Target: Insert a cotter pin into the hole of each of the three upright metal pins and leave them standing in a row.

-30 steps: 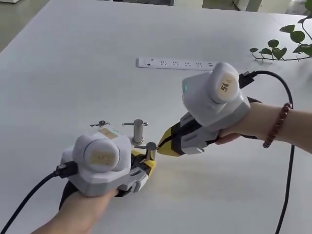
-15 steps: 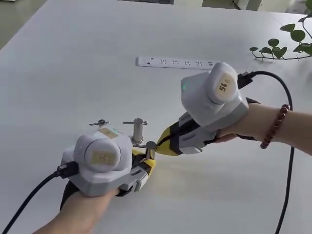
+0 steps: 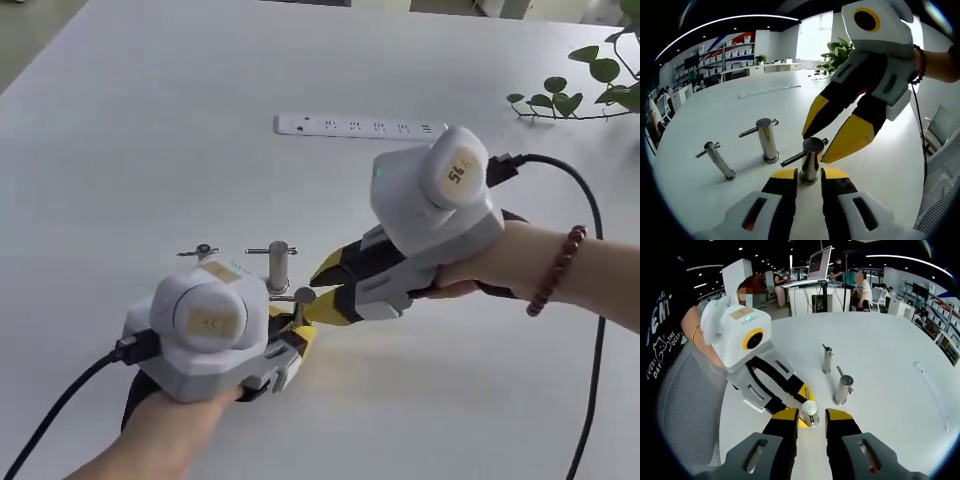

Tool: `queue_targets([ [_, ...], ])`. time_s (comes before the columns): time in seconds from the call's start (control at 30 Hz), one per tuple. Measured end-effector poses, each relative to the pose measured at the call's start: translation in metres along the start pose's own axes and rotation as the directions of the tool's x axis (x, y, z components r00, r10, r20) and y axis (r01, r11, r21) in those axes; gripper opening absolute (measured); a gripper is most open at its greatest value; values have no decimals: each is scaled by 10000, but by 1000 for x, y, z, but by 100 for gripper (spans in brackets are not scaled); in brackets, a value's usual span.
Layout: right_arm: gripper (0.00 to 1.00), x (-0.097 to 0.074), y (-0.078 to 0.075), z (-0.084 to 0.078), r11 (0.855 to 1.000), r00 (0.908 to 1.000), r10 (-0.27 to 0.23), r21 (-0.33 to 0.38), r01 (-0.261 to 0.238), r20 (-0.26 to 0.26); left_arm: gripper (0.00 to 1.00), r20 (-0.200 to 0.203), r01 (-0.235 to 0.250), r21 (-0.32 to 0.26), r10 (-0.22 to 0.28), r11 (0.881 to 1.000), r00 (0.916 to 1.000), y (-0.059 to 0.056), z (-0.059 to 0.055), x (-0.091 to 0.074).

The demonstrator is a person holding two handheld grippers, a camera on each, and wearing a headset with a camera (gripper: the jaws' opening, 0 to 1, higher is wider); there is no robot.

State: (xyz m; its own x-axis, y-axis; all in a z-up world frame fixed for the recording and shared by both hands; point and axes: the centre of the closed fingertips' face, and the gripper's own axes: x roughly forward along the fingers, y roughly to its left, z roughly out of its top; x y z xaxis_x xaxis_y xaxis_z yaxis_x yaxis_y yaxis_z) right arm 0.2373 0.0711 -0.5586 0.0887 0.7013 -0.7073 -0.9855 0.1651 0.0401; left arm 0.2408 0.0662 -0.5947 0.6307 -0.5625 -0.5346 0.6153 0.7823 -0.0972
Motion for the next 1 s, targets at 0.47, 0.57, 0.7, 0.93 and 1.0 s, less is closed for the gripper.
queue_targets([
  [0.47, 13, 10, 1, 0, 9999, 10000, 8, -169, -9, -65, 23, -192, -103, 83, 105, 9999, 9998, 8, -4, -11],
  [0.57, 10, 11, 4, 1, 9994, 9999, 131, -321, -131, -1, 24, -140, 35, -66, -36, 10000, 9999, 7, -2, -15],
  [0.7, 9, 11, 4, 1, 9987, 9999, 105, -492, -103, 45, 26, 30, 261, -92, -261, 9996, 9997, 3, 1, -21],
  [0.93, 8, 10, 4, 1, 9990, 9999, 149, -433, -145, 81, 29, -56, 249, 122, -249, 9996, 9997, 7, -1, -27],
  [1.0, 8, 10, 3, 1, 9991, 9998, 167, -391, -163, 94, 29, -91, 254, 136, -252, 9996, 9996, 7, -2, -29],
])
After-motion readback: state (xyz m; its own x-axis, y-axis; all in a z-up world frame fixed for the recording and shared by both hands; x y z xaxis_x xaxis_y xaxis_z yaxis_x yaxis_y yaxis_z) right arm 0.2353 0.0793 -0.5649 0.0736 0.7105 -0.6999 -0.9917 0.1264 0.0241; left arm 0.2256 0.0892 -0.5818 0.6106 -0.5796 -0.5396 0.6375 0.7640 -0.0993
